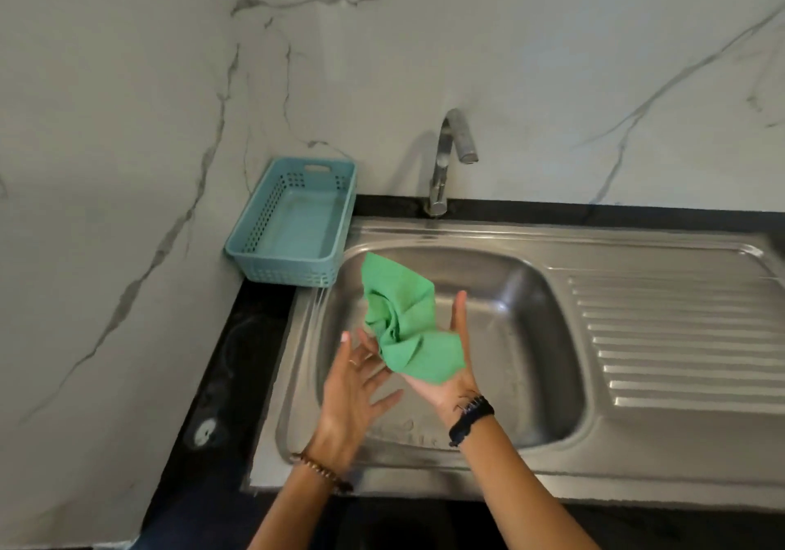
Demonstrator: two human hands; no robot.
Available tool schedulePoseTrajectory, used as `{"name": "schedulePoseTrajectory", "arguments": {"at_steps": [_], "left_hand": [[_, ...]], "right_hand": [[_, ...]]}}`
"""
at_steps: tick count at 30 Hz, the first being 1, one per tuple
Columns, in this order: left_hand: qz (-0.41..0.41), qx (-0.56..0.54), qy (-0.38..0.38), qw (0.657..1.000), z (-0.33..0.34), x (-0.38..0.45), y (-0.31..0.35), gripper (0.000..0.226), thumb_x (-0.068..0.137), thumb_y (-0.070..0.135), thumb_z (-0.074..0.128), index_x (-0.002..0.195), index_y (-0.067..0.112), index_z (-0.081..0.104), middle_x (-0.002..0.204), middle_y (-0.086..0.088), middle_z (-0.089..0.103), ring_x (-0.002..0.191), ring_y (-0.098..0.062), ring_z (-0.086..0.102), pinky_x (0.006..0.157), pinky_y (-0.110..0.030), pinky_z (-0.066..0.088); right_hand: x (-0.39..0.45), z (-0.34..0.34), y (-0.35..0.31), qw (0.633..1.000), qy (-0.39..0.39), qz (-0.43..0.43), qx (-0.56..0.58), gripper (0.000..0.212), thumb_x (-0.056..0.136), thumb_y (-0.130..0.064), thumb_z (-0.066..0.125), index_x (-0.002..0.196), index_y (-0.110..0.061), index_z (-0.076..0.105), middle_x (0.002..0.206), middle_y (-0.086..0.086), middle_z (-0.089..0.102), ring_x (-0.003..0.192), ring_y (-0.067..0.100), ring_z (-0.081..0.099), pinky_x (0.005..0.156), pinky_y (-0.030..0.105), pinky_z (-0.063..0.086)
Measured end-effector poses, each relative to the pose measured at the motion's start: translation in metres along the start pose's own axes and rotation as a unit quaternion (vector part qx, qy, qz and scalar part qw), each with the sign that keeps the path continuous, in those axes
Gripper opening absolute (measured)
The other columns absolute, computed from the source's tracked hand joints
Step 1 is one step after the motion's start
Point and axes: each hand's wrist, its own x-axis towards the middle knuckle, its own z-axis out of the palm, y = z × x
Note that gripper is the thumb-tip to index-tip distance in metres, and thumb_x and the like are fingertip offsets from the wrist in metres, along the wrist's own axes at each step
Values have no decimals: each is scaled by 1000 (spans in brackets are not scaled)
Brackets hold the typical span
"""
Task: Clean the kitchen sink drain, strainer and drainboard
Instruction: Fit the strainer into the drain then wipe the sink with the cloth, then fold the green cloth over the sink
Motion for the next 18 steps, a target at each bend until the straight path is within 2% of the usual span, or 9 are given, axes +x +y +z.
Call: {"name": "schedulePoseTrajectory", "arguments": {"at_steps": [2,4,6,7,9,12,14,16,18], "left_hand": [[-33,-37,-44,998,16,3,-1,63,79,64,38,116,17,60,116,-6,65,112,-26,58,88,-46,49],[-50,-83,-82,992,29,5,1,60,78,63,43,102,13,68,101,-4,69,103,-24,62,91,-43,47],[-61,-99,-116,986,38,7,2,53,75,57,49,94,12,70,86,-3,72,91,-22,66,87,-39,47],[-66,-90,-128,986,41,8,2,52,75,54,51,98,11,68,91,-5,72,93,-24,66,86,-39,47],[-75,-60,-159,983,45,8,-2,46,76,48,54,101,11,67,105,-9,69,100,-26,64,84,-39,50],[-105,-11,-204,973,50,7,-9,42,78,45,56,105,15,71,110,-11,69,98,-26,65,87,-41,51],[-119,10,-219,968,50,7,-14,42,76,42,58,106,15,70,109,-12,69,96,-26,66,89,-43,51],[-121,46,-225,966,45,9,-16,41,77,37,60,108,12,68,107,-12,70,91,-25,69,78,-38,57],[-117,84,-227,963,38,11,-14,41,77,28,62,113,9,63,104,-11,71,88,-22,70,69,-32,58]], "right_hand": [[-10,2,-8,999,-19,-22,-14,95,70,-77,51,132,-5,50,132,22,55,114,36,59,91,49,51],[-19,1,-13,997,-21,-51,-52,98,63,-72,62,132,-4,50,135,22,52,119,37,56,94,50,49],[-26,-3,-18,994,-9,-81,-71,91,60,-60,74,126,-1,55,130,22,57,117,37,57,95,50,49],[-29,-5,-20,992,-3,-98,-76,82,62,-53,76,122,-1,59,127,22,60,114,37,59,95,49,50],[-34,-10,-24,987,22,-126,-100,60,66,-42,73,111,-3,67,114,19,67,101,33,66,91,45,53],[-40,-18,-32,971,85,-150,-167,37,74,-33,62,97,-7,74,94,16,72,82,27,69,75,36,56],[-44,-19,-38,962,115,-165,-183,38,79,-30,53,101,-6,72,97,19,71,84,31,67,74,37,54],[-48,-20,-47,953,139,-190,-191,42,81,-30,50,111,-3,65,99,20,68,84,33,65,72,38,53],[-54,-19,-58,947,140,-211,-199,40,79,-29,51,108,-5,65,92,16,69,78,30,66,69,34,54]]}}
